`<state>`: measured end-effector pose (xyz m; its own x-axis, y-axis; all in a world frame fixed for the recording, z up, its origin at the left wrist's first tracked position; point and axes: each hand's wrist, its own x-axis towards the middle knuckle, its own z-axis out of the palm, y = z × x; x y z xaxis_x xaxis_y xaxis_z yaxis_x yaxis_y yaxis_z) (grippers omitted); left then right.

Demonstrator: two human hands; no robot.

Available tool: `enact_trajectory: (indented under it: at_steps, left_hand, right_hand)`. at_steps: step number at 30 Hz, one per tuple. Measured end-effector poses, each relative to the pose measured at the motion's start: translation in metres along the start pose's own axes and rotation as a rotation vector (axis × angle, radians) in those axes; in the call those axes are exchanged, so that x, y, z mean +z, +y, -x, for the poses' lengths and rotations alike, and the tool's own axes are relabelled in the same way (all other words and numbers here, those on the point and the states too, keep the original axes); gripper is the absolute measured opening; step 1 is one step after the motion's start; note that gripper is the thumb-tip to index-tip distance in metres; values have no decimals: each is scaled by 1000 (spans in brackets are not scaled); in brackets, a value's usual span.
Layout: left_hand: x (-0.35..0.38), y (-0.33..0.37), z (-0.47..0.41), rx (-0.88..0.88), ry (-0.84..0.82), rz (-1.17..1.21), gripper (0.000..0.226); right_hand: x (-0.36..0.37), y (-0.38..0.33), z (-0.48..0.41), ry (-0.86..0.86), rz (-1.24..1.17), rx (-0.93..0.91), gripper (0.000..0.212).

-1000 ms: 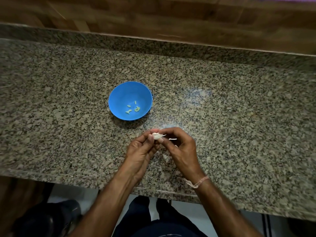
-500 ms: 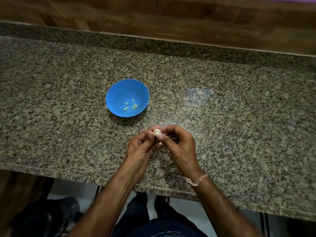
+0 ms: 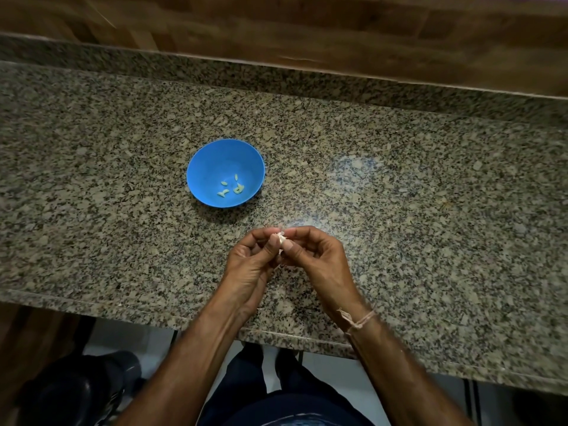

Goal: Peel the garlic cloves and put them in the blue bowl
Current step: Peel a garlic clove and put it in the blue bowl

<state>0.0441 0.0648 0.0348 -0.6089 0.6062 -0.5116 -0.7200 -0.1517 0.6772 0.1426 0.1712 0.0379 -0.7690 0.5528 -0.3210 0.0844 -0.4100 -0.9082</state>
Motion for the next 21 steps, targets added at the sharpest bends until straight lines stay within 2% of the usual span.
enact_trajectory:
  at_steps: [8,21]
  left_hand:
    - [-3,-3,-1,-14,5,-61,36]
    - [-2,-8,-3,6,12,-54,23]
  right_hand:
    - [-3,1,-2,25,16,-42,17]
    - [3,6,-1,166,289,-191,11]
